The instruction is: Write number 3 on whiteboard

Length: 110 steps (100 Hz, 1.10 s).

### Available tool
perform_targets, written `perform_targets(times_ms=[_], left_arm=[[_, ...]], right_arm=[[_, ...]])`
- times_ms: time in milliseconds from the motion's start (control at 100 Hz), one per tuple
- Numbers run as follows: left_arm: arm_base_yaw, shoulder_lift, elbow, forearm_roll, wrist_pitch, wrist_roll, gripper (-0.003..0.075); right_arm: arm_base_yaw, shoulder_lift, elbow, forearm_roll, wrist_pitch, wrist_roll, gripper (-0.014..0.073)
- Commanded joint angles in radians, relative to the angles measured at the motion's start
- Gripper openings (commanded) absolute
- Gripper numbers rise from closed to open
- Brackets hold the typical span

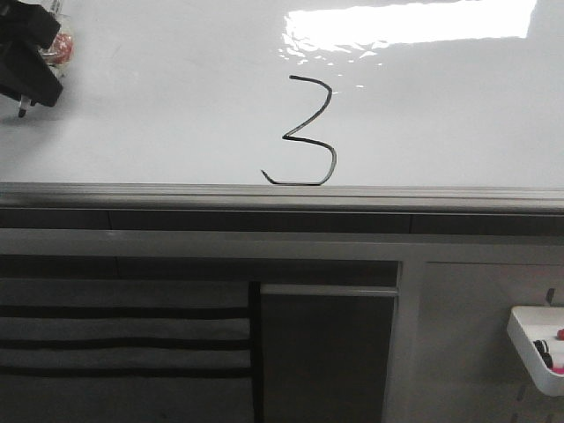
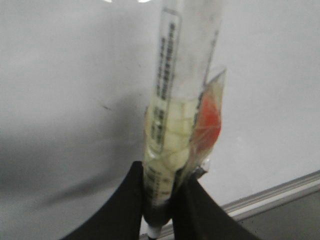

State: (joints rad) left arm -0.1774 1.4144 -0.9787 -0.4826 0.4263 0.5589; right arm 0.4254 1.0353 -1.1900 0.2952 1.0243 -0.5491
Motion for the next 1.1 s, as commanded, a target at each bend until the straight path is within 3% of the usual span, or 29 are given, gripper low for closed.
perform_targets(times_ms=[0,590,990,1090], left_arm=[[0.019,-0.030,-0.031,-0.023,-0.069,-0.013,-0.0018],[0.155,-0.030,-0.029,-0.021,0.005,-0.034,-0.0018],[0.154,0.030,-0.029,-0.021,0.063,-0.035,-0.0015],[0.154,0.030,-0.029,-0.021,0.061,-0.035,0.0031]], right_arm=[[-0.006,-0.018,-0.027,0.015,-0.043,0.003,0.0278],[-0.006,-0.018,-0.027,0.015,-0.023,0.013,0.0278],[-0.006,-0.018,-0.027,0.015,-0.023,0.014,0.0278],[-0.006,-0.018,-0.027,0.015,-0.023,0.014,0.0278]])
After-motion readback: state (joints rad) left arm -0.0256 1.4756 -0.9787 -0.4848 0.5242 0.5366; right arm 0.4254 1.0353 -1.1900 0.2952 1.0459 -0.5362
